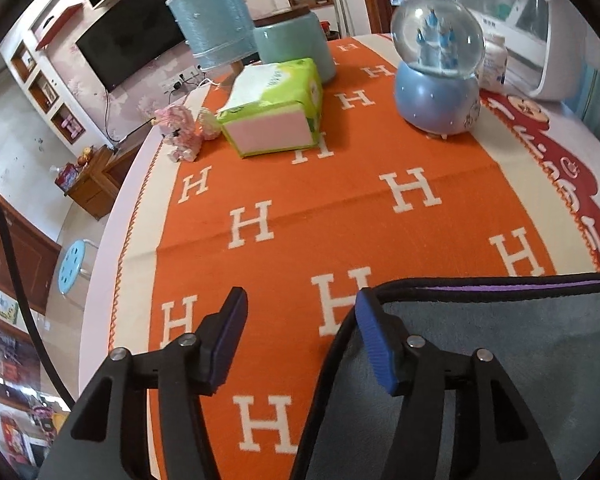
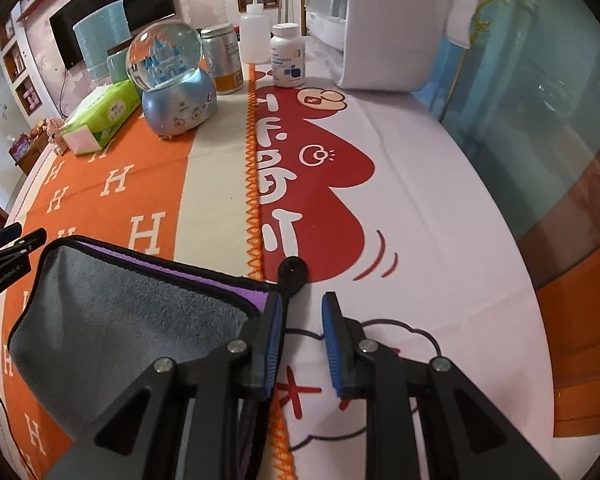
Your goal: Fold towel
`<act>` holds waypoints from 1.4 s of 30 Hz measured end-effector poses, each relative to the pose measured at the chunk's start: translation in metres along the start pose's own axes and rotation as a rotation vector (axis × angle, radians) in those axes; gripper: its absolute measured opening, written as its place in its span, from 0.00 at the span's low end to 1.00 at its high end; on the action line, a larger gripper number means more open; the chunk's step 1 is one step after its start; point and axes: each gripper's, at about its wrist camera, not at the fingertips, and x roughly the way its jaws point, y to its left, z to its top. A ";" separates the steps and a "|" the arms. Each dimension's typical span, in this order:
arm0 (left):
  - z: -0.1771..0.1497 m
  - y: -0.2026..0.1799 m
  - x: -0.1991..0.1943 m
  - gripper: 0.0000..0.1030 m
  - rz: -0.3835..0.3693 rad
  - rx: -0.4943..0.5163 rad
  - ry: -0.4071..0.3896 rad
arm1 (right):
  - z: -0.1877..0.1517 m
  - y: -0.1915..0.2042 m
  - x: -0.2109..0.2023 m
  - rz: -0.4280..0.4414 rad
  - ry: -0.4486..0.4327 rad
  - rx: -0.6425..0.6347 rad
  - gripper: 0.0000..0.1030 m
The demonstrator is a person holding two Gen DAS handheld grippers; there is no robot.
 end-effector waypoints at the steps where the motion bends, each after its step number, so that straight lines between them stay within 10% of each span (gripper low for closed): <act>1: -0.002 0.002 -0.005 0.54 -0.004 -0.006 -0.004 | -0.001 0.000 -0.003 0.002 -0.002 0.000 0.20; 17: -0.084 0.031 -0.101 0.77 -0.062 -0.112 0.002 | -0.064 0.040 -0.072 0.098 0.006 -0.024 0.20; 42: -0.221 0.054 -0.246 0.84 -0.106 -0.253 -0.019 | -0.172 0.096 -0.192 0.173 -0.062 -0.062 0.20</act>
